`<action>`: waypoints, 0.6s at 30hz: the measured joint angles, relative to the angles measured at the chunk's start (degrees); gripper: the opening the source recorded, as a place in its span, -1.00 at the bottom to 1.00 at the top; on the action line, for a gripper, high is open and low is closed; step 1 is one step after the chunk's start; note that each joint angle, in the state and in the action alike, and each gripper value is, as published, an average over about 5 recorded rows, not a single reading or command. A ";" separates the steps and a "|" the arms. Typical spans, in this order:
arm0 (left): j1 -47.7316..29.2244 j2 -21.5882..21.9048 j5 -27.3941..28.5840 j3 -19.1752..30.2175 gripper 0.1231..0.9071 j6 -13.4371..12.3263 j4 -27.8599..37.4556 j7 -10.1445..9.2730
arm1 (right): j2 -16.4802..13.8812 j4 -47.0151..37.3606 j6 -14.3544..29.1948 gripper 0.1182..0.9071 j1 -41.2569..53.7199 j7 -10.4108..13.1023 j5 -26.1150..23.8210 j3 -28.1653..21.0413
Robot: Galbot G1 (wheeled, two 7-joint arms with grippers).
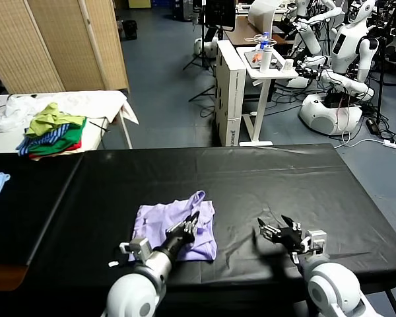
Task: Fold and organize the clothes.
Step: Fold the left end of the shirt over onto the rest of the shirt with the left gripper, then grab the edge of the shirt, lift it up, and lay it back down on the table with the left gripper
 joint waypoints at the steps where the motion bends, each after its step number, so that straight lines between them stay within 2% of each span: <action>1: 0.19 -0.08 0.46 0.10 -0.65 -0.07 0.16 0.19 | -0.28 0.23 -0.03 1.00 0.12 -0.31 0.24 -0.27; 6: 1.44 -0.99 0.50 0.66 0.11 -0.16 -0.03 -0.13 | -2.25 1.19 0.02 1.00 1.03 -2.91 2.36 -1.82; 8: 1.96 -1.48 -1.36 0.77 0.45 0.03 -0.72 -1.40 | -3.34 1.52 0.08 1.00 1.63 -4.03 3.90 -2.62; 11: 2.77 -2.25 -4.85 0.51 0.83 0.31 -2.43 -3.52 | -4.93 2.11 -0.04 1.00 2.81 -4.75 6.82 -4.20; 13: 3.33 -2.45 -5.25 -0.03 0.94 -0.05 -3.66 -3.36 | -5.67 2.39 -0.22 1.00 3.89 -4.65 8.44 -5.68; 18: 4.71 -1.01 0.29 -3.32 1.00 -2.51 -4.89 -0.44 | -5.81 1.88 -0.56 1.00 7.71 -4.13 9.41 -10.94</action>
